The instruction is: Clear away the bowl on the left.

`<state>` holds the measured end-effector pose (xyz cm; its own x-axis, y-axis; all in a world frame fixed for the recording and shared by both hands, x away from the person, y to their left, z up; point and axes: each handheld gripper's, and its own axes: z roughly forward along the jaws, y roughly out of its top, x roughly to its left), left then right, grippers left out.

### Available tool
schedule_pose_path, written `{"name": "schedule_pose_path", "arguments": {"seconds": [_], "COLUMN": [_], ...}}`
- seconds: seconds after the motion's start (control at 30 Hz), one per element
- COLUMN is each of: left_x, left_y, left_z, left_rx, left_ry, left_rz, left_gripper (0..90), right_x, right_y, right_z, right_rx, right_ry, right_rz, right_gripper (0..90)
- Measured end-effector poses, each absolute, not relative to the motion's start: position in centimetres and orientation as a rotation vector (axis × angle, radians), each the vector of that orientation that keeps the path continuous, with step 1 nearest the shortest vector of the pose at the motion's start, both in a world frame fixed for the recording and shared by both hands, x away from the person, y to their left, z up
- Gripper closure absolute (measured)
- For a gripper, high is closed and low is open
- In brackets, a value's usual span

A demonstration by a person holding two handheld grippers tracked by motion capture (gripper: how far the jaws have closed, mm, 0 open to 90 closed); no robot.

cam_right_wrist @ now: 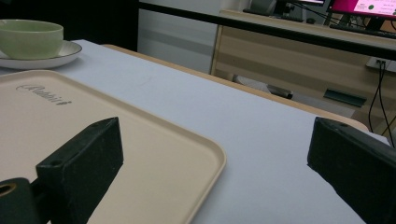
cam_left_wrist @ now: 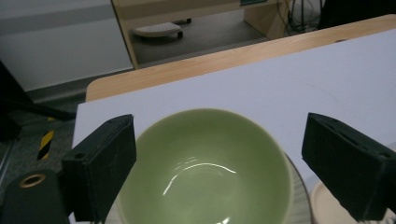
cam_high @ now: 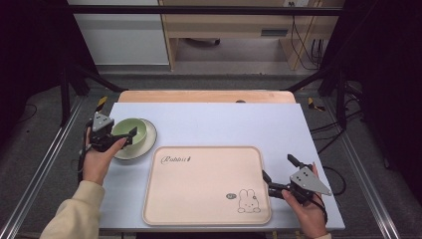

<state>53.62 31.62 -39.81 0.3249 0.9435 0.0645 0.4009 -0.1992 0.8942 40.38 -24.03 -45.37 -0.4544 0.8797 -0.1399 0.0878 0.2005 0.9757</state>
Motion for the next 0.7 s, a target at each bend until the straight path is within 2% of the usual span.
{"name": "schedule_pose_path", "arguments": {"seconds": [0.33,0.43,0.53,0.67,0.7], "left_x": [55.4,56.0,56.4,56.5,56.6], "left_y": [34.1,34.9,35.2,35.4,35.5], "left_z": [-40.3,-41.3,-41.9,-42.2,-42.4], "left_rx": [1.765,1.764,1.787,1.802,1.802], "left_ry": [1.350,1.450,1.493,1.526,1.544], "left_rz": [0.854,0.812,0.770,0.755,0.729], "left_gripper": [26.0,32.8,41.1,45.9,50.3], "right_x": [40.6,40.5,40.5,40.5,40.5], "right_y": [-23.9,-23.9,-23.9,-23.9,-23.9], "right_z": [-45.5,-45.5,-45.5,-45.5,-45.5], "right_rx": [0.924,0.921,0.923,0.922,0.922], "right_ry": [1.727,1.722,1.725,1.725,1.725], "right_rz": [1.328,1.338,1.340,1.343,1.345], "right_gripper": [3.5,3.5,3.5,3.5,3.5]}}
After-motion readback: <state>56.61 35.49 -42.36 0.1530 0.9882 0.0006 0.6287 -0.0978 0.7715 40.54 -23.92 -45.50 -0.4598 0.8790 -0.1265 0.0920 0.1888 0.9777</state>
